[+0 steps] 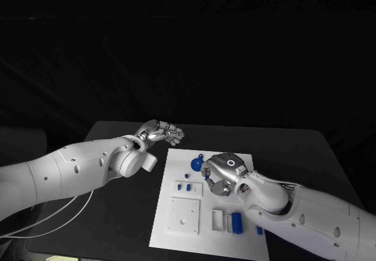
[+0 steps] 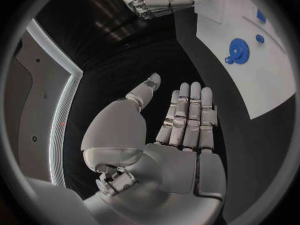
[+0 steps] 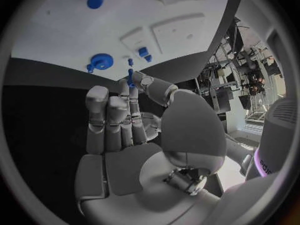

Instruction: Assemble the parts on the task board

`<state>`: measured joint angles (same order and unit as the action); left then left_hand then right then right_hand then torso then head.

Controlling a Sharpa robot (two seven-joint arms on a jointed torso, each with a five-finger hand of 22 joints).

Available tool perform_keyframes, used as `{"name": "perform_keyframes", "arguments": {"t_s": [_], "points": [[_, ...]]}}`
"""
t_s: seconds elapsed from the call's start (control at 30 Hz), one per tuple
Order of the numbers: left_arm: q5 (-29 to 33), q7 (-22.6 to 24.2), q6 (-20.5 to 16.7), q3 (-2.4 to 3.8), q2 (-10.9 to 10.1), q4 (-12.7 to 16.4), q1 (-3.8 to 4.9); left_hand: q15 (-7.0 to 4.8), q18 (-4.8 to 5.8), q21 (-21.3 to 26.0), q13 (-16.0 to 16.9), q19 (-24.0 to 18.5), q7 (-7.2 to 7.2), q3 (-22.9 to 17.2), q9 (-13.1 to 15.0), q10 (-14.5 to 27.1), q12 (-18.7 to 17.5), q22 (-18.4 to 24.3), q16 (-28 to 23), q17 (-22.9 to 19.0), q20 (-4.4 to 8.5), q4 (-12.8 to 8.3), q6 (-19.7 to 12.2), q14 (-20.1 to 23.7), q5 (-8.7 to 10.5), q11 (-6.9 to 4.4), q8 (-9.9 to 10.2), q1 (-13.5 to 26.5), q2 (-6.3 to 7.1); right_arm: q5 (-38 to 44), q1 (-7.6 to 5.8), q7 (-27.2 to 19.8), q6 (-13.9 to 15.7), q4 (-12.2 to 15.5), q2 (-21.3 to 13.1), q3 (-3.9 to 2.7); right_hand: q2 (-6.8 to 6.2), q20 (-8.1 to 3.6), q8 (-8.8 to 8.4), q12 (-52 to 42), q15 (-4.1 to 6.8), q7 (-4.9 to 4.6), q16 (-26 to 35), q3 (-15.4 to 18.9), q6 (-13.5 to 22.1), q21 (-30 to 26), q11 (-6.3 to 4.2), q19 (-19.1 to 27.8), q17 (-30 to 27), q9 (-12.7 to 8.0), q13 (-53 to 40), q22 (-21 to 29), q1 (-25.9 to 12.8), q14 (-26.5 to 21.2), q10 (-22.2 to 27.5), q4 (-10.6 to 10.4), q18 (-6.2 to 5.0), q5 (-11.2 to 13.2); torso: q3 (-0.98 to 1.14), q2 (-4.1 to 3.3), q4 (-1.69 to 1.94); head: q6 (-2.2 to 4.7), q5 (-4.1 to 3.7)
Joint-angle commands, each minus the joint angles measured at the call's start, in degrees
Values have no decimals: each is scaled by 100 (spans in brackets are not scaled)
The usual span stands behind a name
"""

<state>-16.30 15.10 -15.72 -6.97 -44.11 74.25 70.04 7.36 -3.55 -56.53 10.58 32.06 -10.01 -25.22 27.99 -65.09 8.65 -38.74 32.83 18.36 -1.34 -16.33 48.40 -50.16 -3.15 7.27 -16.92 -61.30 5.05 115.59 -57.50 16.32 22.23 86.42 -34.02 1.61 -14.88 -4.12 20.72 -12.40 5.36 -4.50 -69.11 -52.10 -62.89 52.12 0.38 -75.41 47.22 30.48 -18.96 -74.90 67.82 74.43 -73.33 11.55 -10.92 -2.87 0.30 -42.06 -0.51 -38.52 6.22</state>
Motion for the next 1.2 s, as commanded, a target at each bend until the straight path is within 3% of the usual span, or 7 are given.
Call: {"name": "perform_keyframes", "arguments": {"t_s": [0.03, 0.27, 0.47, 0.6, 0.83, 1.2], "points": [[87, 44, -134, 5, 75, -17, 6, -1, -107, 31, -6, -12, 14, 22, -7, 21, -17, -10, -28, 9, -29, 6, -18, -58, -2, 9, -36, 39, -4, 132, 63, -94, -14, -21, 106, 49, -2, -41, 33, -34, 39, -18, -25, -43, -39, 31, 22, 10, 9, 8, -7, -128, -4, -8, -425, 4, -408, 8, -4, 2, 9, -19, 145], [88, 48, -205, 6, 255, -120, 7, -2, -108, 31, -6, -11, 14, 21, -7, 21, -17, -10, -31, 12, -28, 4, -17, -60, -2, 9, -37, 36, -2, 162, 218, -147, -32, -131, 303, 251, 0, -43, 31, -32, 38, -19, -24, -48, -37, 33, 22, 10, 10, 9, -10, -127, -2, -9, -424, 3, -408, 8, -8, -3, 6, -46, 311], [114, 48, -221, 8, 362, -176, 11, -2, -108, 31, -6, -11, 14, 20, -7, 21, -17, -11, -33, 14, -28, 4, -17, -60, -3, 9, -38, 35, -3, 172, 343, -194, -53, -235, 435, 326, 1, -44, 30, -32, 38, -19, -23, -50, -36, 34, 22, 11, 10, 9, -11, -127, -1, -9, -423, 3, -408, 8, -8, -6, 5, -78, 348], [241, 34, -221, 9, 420, -223, 11, -2, -108, 31, -7, -10, 14, 19, -7, 21, -17, -11, -35, 15, -28, 5, -16, -61, -3, 8, -38, 35, -5, 173, 463, -213, -49, -304, 492, 330, 8, -46, 27, -28, 38, -21, -21, -58, -31, 36, 23, 13, 9, 10, -14, -125, 1, -10, -419, 3, -408, 8, 0, -8, 11, -106, 335], [243, 34, -234, 11, 480, -270, 28, -2, -108, 32, -7, -9, 12, 15, -7, 21, -18, -12, -41, 20, -28, 7, -15, -64, -3, 9, -40, 35, -11, 176, 606, -246, -51, -444, 582, 330, 12, -49, 26, -25, 37, -21, -19, -62, -29, 38, 24, 14, 10, 11, -19, -124, 2, -11, -418, 4, -408, 8, 4, -14, 4, -207, 429], [244, 20, -221, 11, 461, -238, 31, -2, -107, 33, -9, -9, 11, 14, -8, 23, -18, -14, -49, 27, -28, 10, -15, -67, -3, 10, -42, 40, -12, 221, 717, -188, -40, -578, 639, 330, 14, -52, 24, -22, 36, -22, -17, -68, -26, 43, 25, 15, 10, 14, -25, -123, 2, -11, -416, 8, -408, 8, 4, -10, 2, -285, 491]]}}
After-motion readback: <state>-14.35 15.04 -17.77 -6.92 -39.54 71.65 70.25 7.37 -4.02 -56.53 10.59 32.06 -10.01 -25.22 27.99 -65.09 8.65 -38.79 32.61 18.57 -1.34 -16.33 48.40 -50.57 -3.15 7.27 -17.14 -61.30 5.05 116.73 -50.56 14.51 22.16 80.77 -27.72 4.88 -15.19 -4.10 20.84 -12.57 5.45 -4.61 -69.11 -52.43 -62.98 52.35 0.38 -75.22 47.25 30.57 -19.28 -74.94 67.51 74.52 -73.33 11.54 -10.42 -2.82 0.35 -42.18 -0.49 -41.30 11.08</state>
